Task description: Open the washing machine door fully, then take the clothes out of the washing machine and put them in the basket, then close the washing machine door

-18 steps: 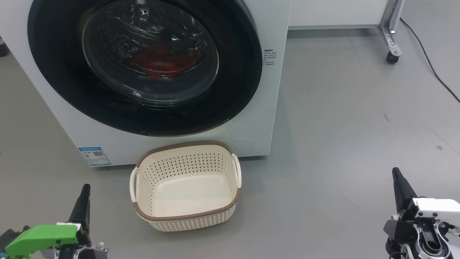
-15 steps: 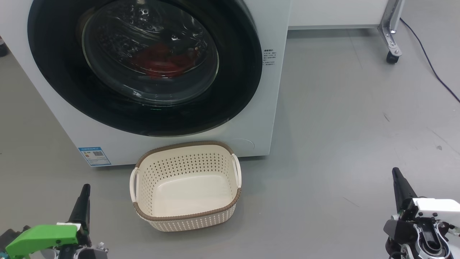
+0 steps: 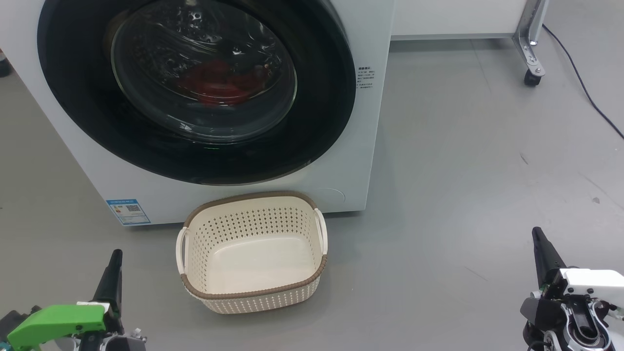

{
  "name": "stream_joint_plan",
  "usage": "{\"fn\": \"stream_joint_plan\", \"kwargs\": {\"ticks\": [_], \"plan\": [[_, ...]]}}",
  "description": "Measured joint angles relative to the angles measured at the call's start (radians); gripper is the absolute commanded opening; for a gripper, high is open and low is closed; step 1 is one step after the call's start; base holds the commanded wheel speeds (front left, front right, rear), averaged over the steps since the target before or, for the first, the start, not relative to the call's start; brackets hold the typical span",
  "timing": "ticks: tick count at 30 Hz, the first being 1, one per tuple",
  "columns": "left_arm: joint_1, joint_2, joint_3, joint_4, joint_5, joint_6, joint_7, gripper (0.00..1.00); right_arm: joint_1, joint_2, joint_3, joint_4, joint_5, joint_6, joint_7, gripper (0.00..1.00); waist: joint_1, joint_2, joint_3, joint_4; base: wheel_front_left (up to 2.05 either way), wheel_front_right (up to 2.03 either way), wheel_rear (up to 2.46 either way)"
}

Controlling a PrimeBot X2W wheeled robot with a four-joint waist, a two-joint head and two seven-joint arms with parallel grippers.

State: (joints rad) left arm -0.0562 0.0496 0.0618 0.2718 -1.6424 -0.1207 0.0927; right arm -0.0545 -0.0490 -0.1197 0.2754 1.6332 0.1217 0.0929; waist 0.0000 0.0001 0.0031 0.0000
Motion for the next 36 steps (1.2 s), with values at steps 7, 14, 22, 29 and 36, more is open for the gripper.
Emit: {"fn": "stream_joint_plan", "kwargs": {"ticks": [7,14,22,29,36], "plan": [[0.0,0.0,0.0,0.0,0.0,0.0,0.0,0.0,0.0,0.0,0.0,0.0,-0.001,0.0,0.0,0.0,0.0,0.0,0.0,0.0,0.0,0.0,0.0],[0.0,0.0,0.0,0.0,0.002,0.0,0.0,0.0,0.0,0.0,0.0,0.0,-0.001,0.0,0.0,0.0,0.0,0.0,0.0,0.0,0.0,0.0,0.0],[0.0,-0.001,0.001,0.0,0.003,0.0,0.0,0.0,0.0,0.0,-0.001,0.0,-0.006,0.0,0.0,0.0,0.0,0.0,0.0,0.0,0.0,0.0,0.0],[0.0,-0.001,0.001,0.0,0.003,0.0,0.003,0.0,0.0,0.0,-0.001,0.0,-0.006,0.0,0.0,0.0,0.0,0.0,0.0,0.0,0.0,0.0,0.0],[0.0,-0.001,0.001,0.0,0.003,0.0,0.003,0.0,0.0,0.0,-0.001,0.0,-0.006,0.0,0.0,0.0,0.0,0.0,0.0,0.0,0.0,0.0,0.0]]}}
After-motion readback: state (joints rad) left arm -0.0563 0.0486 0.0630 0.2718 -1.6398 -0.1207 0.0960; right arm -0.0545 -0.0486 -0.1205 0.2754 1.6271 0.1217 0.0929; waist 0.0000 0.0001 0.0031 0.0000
